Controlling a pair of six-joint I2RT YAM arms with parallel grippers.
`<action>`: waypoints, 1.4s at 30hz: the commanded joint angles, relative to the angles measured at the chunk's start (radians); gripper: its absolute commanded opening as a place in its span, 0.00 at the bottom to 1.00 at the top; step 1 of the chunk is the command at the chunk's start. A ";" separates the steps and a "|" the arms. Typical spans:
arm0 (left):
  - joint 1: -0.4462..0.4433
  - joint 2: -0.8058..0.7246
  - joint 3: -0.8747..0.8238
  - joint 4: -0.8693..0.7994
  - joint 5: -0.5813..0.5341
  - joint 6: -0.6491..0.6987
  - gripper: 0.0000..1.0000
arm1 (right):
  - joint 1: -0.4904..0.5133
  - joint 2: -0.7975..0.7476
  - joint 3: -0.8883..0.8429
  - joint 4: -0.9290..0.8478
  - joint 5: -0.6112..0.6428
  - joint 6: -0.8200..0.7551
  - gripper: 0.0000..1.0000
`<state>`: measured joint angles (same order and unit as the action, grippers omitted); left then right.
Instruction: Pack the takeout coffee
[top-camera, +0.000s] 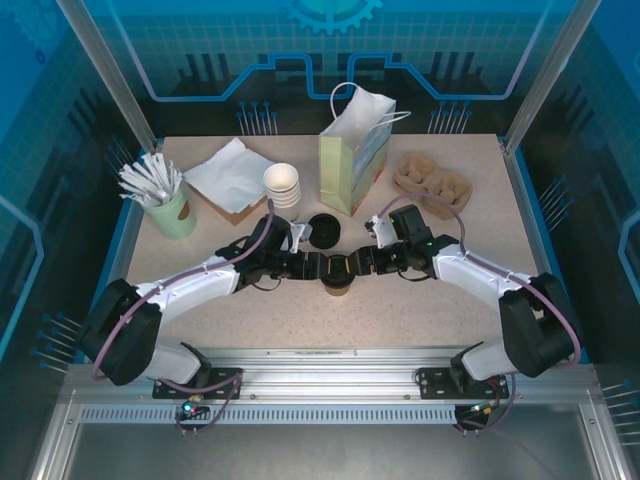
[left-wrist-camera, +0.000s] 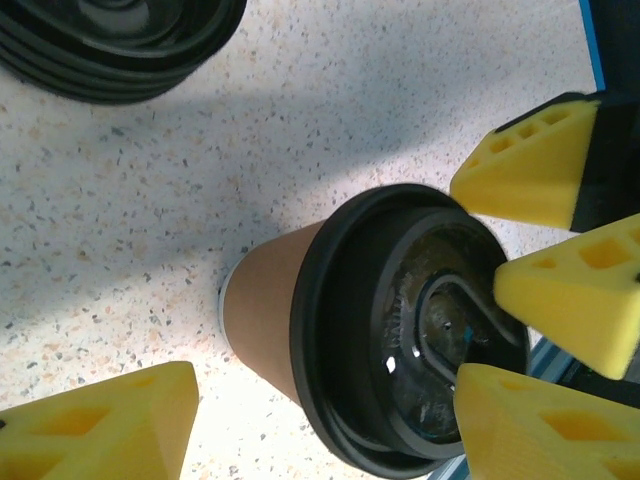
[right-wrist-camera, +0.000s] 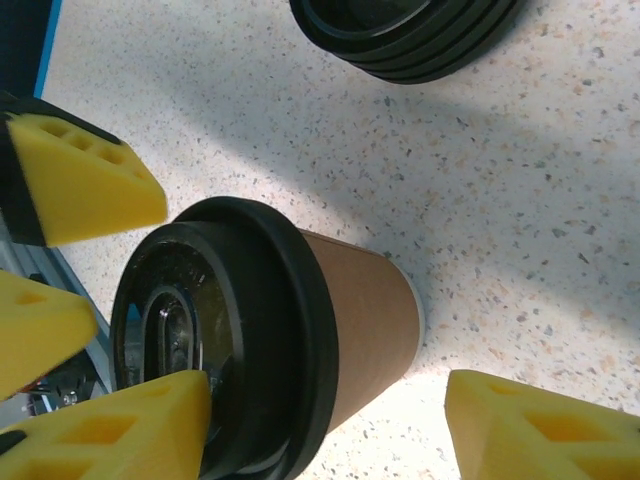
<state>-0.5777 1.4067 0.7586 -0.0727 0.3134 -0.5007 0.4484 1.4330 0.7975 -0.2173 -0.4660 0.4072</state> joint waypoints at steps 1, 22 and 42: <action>0.010 0.029 -0.032 0.033 0.033 -0.018 0.67 | -0.016 0.023 -0.028 0.023 -0.027 -0.003 0.61; 0.010 0.003 -0.071 0.091 0.010 -0.060 0.65 | -0.025 -0.011 0.014 -0.015 -0.019 0.007 0.58; 0.032 -0.138 0.052 0.067 -0.085 0.006 0.84 | -0.077 -0.263 0.196 -0.224 0.568 -0.159 0.81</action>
<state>-0.5526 1.2957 0.7708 0.0147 0.2642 -0.5400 0.4149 1.1847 0.9688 -0.4088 -0.1074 0.3088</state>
